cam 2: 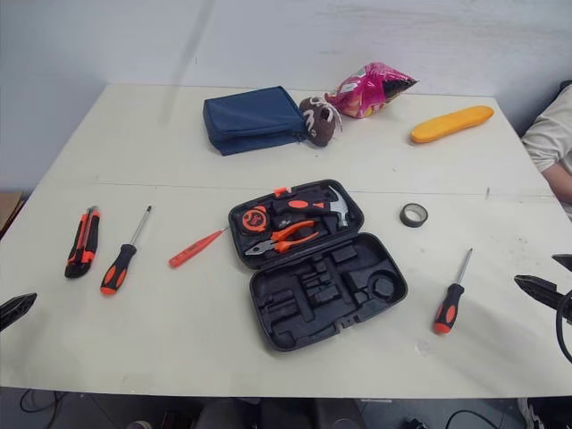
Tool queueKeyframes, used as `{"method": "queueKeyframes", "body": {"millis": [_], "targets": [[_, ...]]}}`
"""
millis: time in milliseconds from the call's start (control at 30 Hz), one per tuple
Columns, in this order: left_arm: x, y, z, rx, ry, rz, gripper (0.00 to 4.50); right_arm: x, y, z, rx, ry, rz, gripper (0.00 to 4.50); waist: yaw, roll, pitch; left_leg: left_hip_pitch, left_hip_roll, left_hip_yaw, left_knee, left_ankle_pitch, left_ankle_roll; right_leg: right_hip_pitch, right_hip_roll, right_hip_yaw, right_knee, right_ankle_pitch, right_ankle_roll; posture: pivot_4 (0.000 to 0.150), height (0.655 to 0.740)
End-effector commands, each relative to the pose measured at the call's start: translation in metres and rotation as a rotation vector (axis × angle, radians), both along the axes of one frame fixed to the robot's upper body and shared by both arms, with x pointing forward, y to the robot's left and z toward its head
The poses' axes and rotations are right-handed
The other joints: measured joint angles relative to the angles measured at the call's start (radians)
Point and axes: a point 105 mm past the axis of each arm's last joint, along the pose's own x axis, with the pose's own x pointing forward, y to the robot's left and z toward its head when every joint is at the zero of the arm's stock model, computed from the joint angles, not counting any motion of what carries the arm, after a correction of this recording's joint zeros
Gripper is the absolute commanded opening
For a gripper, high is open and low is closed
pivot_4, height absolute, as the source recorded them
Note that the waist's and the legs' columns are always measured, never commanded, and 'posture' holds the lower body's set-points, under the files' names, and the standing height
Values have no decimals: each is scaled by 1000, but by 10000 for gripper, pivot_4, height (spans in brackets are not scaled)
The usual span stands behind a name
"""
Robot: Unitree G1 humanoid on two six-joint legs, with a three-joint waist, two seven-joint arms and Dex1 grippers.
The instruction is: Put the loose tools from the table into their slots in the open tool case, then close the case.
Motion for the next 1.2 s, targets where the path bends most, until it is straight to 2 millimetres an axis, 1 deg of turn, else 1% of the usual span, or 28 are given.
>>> {"method": "queueKeyframes", "body": {"millis": [33, 133, 267, 367, 500, 533, 567, 600, 667, 733, 800, 833, 900, 933, 967, 1000, 1067, 1133, 1167, 1200], "targets": [[7, -4, 11, 25, -51, -3, 44509, 7, -1, 7, -17, -43, -13, 45000, -1, 0, 0, 0, 0, 0, 0, 0, 0, 0, 0, 0, 0, 0, 0, 1500, 7400], [14, -9, 14, 20, -85, -12, 44509, 16, 3, 4, -2, -69, -20, 45000, -1, 0, 0, 2, 0, 1, 1, 0, 0, 1, 0, 1, 2, 0, 0, 1500, 7400], [12, -10, 11, 24, -70, -18, 44509, 20, 7, 8, -1, -85, -8, 45000, 0, 1, 1, 2, 0, 1, 1, 1, -1, 1, 0, 1, 3, 0, 0, 1500, 7400], [15, -9, 12, 26, -69, -10, 44509, 23, 7, 11, -3, -100, -14, 45000, -1, 1, 1, 3, 0, 1, 1, 1, -2, 1, 1, 1, 4, 0, 0, 1500, 7400], [23, -24, 17, 23, -81, -56, 44509, 32, 14, 15, -13, -129, -12, 45000, -1, 1, 1, 6, 0, 1, 1, 1, -2, 4, 1, 2, 4, 0, 0, 1500, 7400], [25, -31, 19, 29, -81, -81, 44509, 35, 16, 17, -14, -136, -10, 45000, -1, 1, 1, 6, 0, 1, 1, 1, -2, 4, 1, 2, 4, 0, 0, 1500, 7400], [29, -44, 23, 39, -86, -127, 44509, 41, 22, 20, -19, -146, 4, 45000, -2, 1, 1, 6, 0, 1, 1, 1, -2, 5, 1, 2, 4, 0, 0, 1500, 7400], [34, -61, 27, 41, -95, -184, 44509, 47, 29, 22, -23, -154, 17, 45000, -1, 1, 1, 7, 0, 1, 1, 1, -2, 5, 1, 2, 4, 0, 0, 1500, 7400], [43, -106, 32, 51, -103, -346, 44509, 63, 48, 27, -27, -165, 46, 45000, -1, 1, 1, 8, 0, 1, 1, 1, -2, 7, 1, 2, 4, 0, 0, 1500, 7400], [50, -143, 28, 82, -85, -467, 44509, 78, 67, 28, -36, -168, 74, 45000, 0, 1, 1, 9, 0, 1, 1, 1, -2, 9, 0, 2, 4, 0, 0, 1500, 7400], [55, -162, 25, 97, -80, -511, 44509, 87, 79, 28, -45, -176, 93, 45000, 1, 2, 1, 10, 0, 0, 1, 1, -3, 9, 1, 2, 4, 0, 0, 1500, 7400], [60, -177, 22, 76, -79, -534, 44509, 93, 91, 27, -38, -175, 125, 45000, 1, 3, 1, 9, 0, 0, 0, 2, -3, 9, 1, 2, 4, 0, 0, 1500, 7400], [73, -221, 10, 43, -64, -635, 44509, 113, 122, 22, -53, -165, 193, 45000, 1, 5, 2, 10, 1, 0, 1, 3, -4, 9, 2, 2, 4, -1, 0, 1500, 7400], [81, -236, 5, 32, -56, -651, 44509, 123, 133, 18, -59, -157, 199, 45000, 1, 5, 2, 9, 0, 0, 2, 4, -4, 9, 2, 2, 5, -1, 0, 1500, 7400], [86, -244, 1, 30, -50, -655, 44509, 130, 138, 16, -65, -152, 197, 45000, 1, 5, 2, 11, 0, 0, 3, 4, -3, 11, 2, 3, 5, 0, 1, 1500, 7400], [91, -248, -3, 30, -39, -638, 44509, 135, 141, 12, -78, -138, 186, 45000, 0, 5, 2, 10, 0, 0, 4, 4, -3, 10, 3, 3, 6, 0, 1, 1500, 7400], [96, -250, -13, 67, -6, -616, 44509, 143, 142, 3, -111, -115, 167, 45000, 0, 5, 2, 10, 0, 0, 4, 5, -3, 10, 3, 4, 6, 0, 2, 1500, 7400], [99, -253, -21, 79, 7, -619, 39210, 144, 145, -5, -128, -99, 181, 39619, 1, 6, 3, 9, 0, 1, 2, 5, -3, 8, 3, 4, 5, -1, 2, 1500, 7400], [100, -259, -24, 63, 9, -635, 35783, 144, 152, -11, -123, -89, 209, 36106, 2, 7, 3, 9, 0, 1, 2, 4, -3, 7, 3, 4, 6, -2, 1, 1500, 7400], [100, -263, -28, 57, 14, -640, 31270, 145, 158, -15, -119, -84, 232, 31358, 3, 7, 3, 9, 0, 1, 2, 4, -3, 7, 3, 4, 6, -2, 1, 1500, 7400]]}}
